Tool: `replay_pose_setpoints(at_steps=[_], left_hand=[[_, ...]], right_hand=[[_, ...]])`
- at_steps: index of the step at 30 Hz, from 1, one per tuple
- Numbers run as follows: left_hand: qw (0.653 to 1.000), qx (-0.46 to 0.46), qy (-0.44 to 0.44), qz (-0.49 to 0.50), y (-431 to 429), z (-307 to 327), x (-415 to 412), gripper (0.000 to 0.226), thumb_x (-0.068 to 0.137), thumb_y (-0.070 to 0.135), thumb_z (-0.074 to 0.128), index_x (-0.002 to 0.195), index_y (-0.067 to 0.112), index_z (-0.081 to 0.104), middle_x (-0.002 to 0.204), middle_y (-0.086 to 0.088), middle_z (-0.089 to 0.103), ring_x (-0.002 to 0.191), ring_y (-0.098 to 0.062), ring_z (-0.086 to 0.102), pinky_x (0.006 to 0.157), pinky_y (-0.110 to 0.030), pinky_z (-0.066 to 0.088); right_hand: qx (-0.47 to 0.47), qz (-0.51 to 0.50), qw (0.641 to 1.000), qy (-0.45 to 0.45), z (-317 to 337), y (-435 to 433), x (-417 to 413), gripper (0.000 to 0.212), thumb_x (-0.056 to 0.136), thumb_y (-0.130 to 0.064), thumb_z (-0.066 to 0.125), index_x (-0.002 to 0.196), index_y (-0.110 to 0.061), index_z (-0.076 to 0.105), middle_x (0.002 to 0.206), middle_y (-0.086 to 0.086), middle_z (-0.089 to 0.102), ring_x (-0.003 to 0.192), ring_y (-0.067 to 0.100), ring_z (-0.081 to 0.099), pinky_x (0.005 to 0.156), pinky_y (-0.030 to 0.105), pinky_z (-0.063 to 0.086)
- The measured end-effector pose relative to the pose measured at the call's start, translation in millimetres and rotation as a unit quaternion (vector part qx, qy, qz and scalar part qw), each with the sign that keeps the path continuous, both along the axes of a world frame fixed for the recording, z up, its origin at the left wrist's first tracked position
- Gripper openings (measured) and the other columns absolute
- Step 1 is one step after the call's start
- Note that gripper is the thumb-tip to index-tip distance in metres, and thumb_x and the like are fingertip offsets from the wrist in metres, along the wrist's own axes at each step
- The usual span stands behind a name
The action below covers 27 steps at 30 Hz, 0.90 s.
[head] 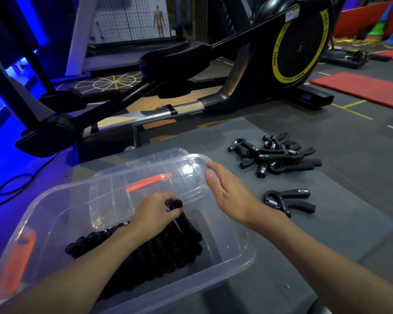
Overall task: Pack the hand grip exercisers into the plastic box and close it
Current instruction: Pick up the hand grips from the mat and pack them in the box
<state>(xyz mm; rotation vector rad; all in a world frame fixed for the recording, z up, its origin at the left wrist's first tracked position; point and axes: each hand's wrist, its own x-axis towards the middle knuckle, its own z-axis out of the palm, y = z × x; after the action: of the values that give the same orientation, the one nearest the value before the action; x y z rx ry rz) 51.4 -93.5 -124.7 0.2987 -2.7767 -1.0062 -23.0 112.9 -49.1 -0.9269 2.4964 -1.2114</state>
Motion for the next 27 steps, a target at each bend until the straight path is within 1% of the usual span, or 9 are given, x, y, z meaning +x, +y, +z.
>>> replay_pose_setpoints(at_steps=[4, 8, 13, 18, 21, 23, 24, 26, 27], left_hand=[[0.998, -0.052, -0.036, 0.009, -6, -4, 0, 0.007, 0.077, 0.03, 0.075, 0.082, 0.027, 0.07, 0.08, 0.014, 0.069, 0.08, -0.007, 0.064, 0.08, -0.036, 0.053], [0.994, -0.076, -0.073, 0.014, -8, -13, 2, 0.013, 0.077, 0.037, 0.071, 0.086, 0.029, 0.068, 0.085, 0.013, 0.068, 0.086, -0.011, 0.064, 0.083, -0.035, 0.051], [0.99, -0.111, -0.081, 0.024, -5, -18, 3, 0.017, 0.081, 0.036, 0.07, 0.096, 0.029, 0.067, 0.099, 0.008, 0.067, 0.095, -0.017, 0.062, 0.086, -0.034, 0.048], [0.991, -0.105, -0.082, 0.02, -6, -18, 5, 0.017, 0.082, 0.035, 0.07, 0.098, 0.03, 0.066, 0.097, 0.011, 0.066, 0.097, -0.017, 0.063, 0.087, -0.035, 0.049], [0.995, -0.082, -0.053, 0.037, -5, -11, 5, 0.024, 0.083, 0.038, 0.069, 0.104, 0.028, 0.066, 0.097, 0.013, 0.064, 0.097, -0.013, 0.062, 0.089, -0.035, 0.049], [0.997, -0.064, -0.013, 0.037, -1, 0, 2, 0.026, 0.084, 0.039, 0.068, 0.107, 0.027, 0.066, 0.098, 0.013, 0.064, 0.097, -0.008, 0.061, 0.09, -0.034, 0.049], [0.998, -0.057, 0.014, 0.027, 3, 8, 0, 0.025, 0.084, 0.038, 0.068, 0.106, 0.026, 0.066, 0.098, 0.013, 0.064, 0.096, -0.007, 0.06, 0.089, -0.032, 0.049], [0.997, -0.051, 0.066, 0.003, 14, 26, -5, 0.025, 0.082, 0.037, 0.069, 0.104, 0.025, 0.067, 0.097, 0.012, 0.065, 0.094, -0.006, 0.06, 0.088, -0.03, 0.05], [0.995, -0.05, 0.087, -0.008, 21, 35, -8, 0.025, 0.082, 0.036, 0.07, 0.104, 0.024, 0.067, 0.097, 0.012, 0.065, 0.094, -0.005, 0.06, 0.088, -0.029, 0.049]], right_hand=[[0.002, 0.004, 1.0, 0.003, 0, 0, 0, 0.051, 0.103, -0.045, 0.028, 0.146, -0.02, 0.034, 0.15, -0.003, 0.039, 0.136, 0.008, 0.034, 0.1, 0.018, 0.022], [0.004, 0.004, 1.0, 0.006, 1, 1, 1, 0.051, 0.103, -0.044, 0.027, 0.147, -0.019, 0.033, 0.151, -0.005, 0.037, 0.138, 0.007, 0.031, 0.1, 0.016, 0.02], [0.0, 0.006, 1.0, 0.013, 0, 1, 0, 0.051, 0.103, -0.045, 0.027, 0.146, -0.02, 0.034, 0.149, -0.006, 0.039, 0.134, 0.004, 0.033, 0.098, 0.015, 0.021], [-0.007, 0.005, 1.0, 0.014, -3, 0, -1, 0.051, 0.102, -0.045, 0.028, 0.146, -0.019, 0.034, 0.15, -0.005, 0.039, 0.136, 0.006, 0.032, 0.101, 0.016, 0.021], [-0.017, 0.003, 1.0, 0.006, -2, 1, -1, 0.05, 0.102, -0.045, 0.028, 0.146, -0.021, 0.035, 0.149, -0.006, 0.04, 0.134, 0.005, 0.034, 0.1, 0.017, 0.022], [-0.032, -0.008, 0.999, -0.007, -2, 1, -2, 0.048, 0.102, -0.044, 0.029, 0.144, -0.022, 0.037, 0.144, -0.007, 0.044, 0.126, 0.002, 0.039, 0.097, 0.016, 0.025], [-0.044, -0.015, 0.999, -0.015, -2, 1, -2, 0.046, 0.102, -0.043, 0.03, 0.142, -0.022, 0.04, 0.139, -0.008, 0.048, 0.119, 0.0, 0.041, 0.093, 0.014, 0.028], [-0.089, -0.034, 0.995, -0.035, -2, 0, -3, 0.038, 0.103, -0.038, 0.033, 0.133, -0.021, 0.049, 0.12, -0.008, 0.056, 0.104, -0.002, 0.047, 0.083, 0.005, 0.034], [-0.12, -0.045, 0.991, -0.048, -3, 0, -5, 0.034, 0.103, -0.035, 0.034, 0.128, -0.02, 0.052, 0.115, -0.008, 0.058, 0.101, 0.0, 0.05, 0.083, 0.004, 0.036]])
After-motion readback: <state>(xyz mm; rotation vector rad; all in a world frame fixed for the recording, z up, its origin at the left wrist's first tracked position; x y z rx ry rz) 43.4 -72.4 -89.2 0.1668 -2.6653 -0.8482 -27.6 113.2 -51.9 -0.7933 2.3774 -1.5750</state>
